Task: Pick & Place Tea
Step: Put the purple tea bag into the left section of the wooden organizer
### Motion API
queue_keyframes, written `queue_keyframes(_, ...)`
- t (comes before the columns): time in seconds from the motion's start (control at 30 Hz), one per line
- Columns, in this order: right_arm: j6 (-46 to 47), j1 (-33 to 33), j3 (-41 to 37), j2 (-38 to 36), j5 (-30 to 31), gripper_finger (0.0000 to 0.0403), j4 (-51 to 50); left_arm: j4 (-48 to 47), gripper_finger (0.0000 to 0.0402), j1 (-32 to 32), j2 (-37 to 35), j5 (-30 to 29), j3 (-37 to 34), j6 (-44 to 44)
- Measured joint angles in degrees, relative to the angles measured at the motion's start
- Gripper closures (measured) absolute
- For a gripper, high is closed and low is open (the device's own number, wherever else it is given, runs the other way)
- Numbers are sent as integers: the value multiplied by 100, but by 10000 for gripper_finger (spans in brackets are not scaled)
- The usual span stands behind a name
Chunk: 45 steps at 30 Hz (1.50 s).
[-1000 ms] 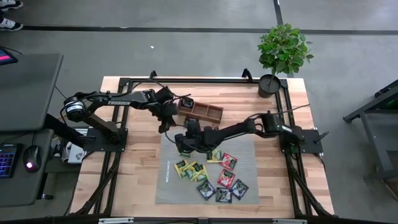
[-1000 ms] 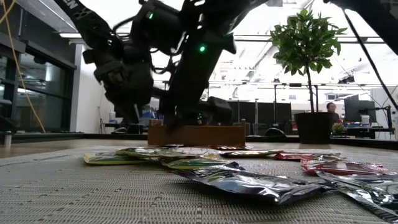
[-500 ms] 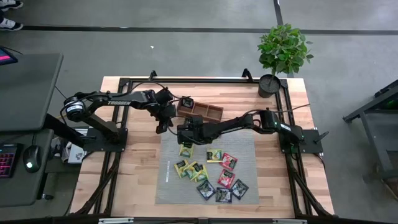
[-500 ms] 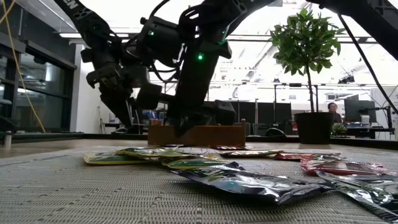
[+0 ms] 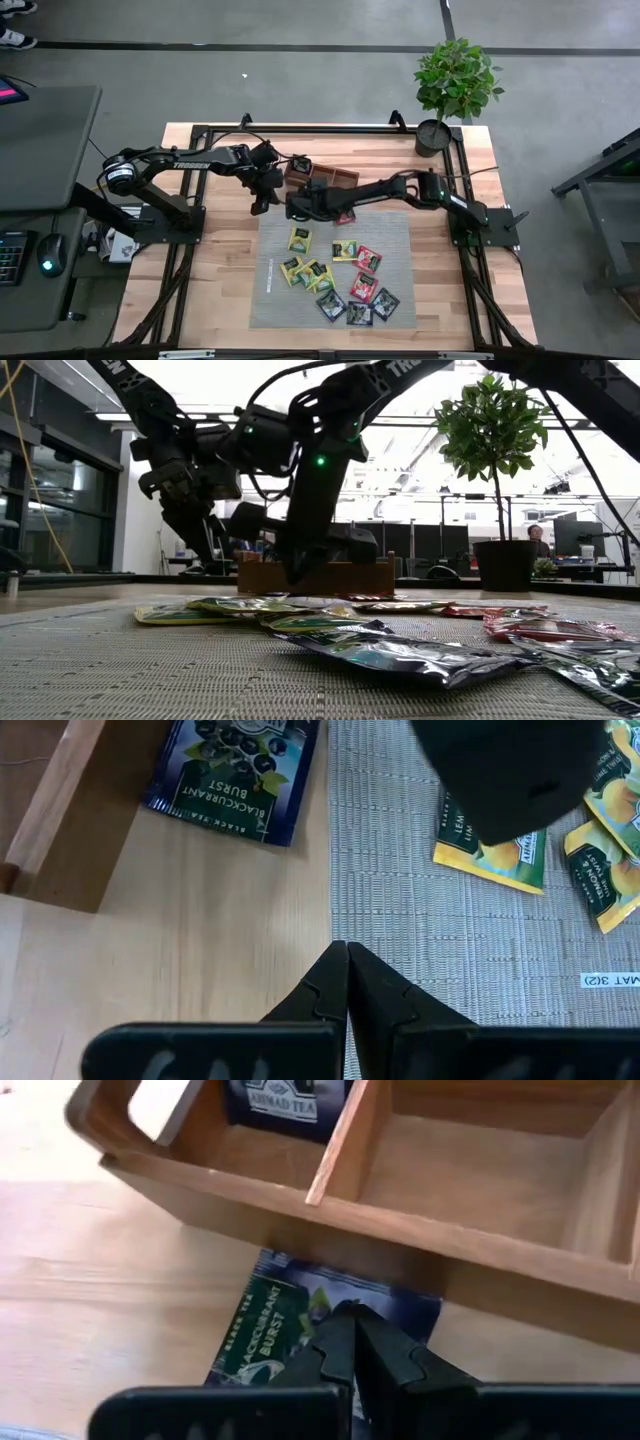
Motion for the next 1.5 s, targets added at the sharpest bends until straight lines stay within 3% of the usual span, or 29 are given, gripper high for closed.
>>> queue_keyframes(0.63,529,-67,9,17,-651,403,-226,106,401,-2,0,-3,0,-171)
queue_keyframes(0.93,729,216,11,17,-777,403,-389,105,401,-2,0,-12,0,-453)
queue_keyframes(1.17,744,316,11,17,-927,403,-349,336,400,-4,0,657,4,-559)
queue_keyframes(1.3,875,451,11,17,-1017,403,-296,462,382,-127,0,915,6,-760)
queue_keyframes(1.5,1023,615,12,62,-1048,403,-318,559,329,-560,0,455,5,-1106)
